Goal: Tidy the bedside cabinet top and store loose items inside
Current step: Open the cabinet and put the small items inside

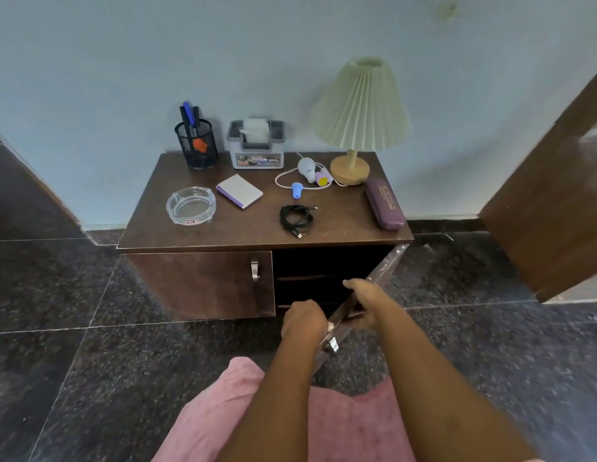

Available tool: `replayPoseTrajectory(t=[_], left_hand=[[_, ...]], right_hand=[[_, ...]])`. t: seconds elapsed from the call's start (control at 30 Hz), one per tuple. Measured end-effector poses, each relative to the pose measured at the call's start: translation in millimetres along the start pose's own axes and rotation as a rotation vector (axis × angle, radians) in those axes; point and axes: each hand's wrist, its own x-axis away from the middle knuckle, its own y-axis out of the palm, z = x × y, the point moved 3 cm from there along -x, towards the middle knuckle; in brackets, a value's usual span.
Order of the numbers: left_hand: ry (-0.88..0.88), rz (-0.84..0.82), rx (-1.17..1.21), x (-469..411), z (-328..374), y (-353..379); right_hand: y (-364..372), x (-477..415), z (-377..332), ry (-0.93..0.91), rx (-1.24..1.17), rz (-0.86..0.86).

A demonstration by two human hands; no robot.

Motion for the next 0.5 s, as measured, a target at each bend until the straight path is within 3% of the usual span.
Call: replayPoseTrajectory(t=[0.3, 0.43, 0.5], left_hand=[[0.117, -0.392, 0.119, 31, 45, 63], [0.347, -0.233, 0.121, 40, 74, 94], [0.356, -0.199, 0.188, 42, 85, 109]], right_hand=[[-54, 12, 3, -0.067, 0.557, 0.199], [-81, 21, 1, -0.093, 0.811, 0.318], [-91, 22, 2, -0.094, 0.87, 0.318]])
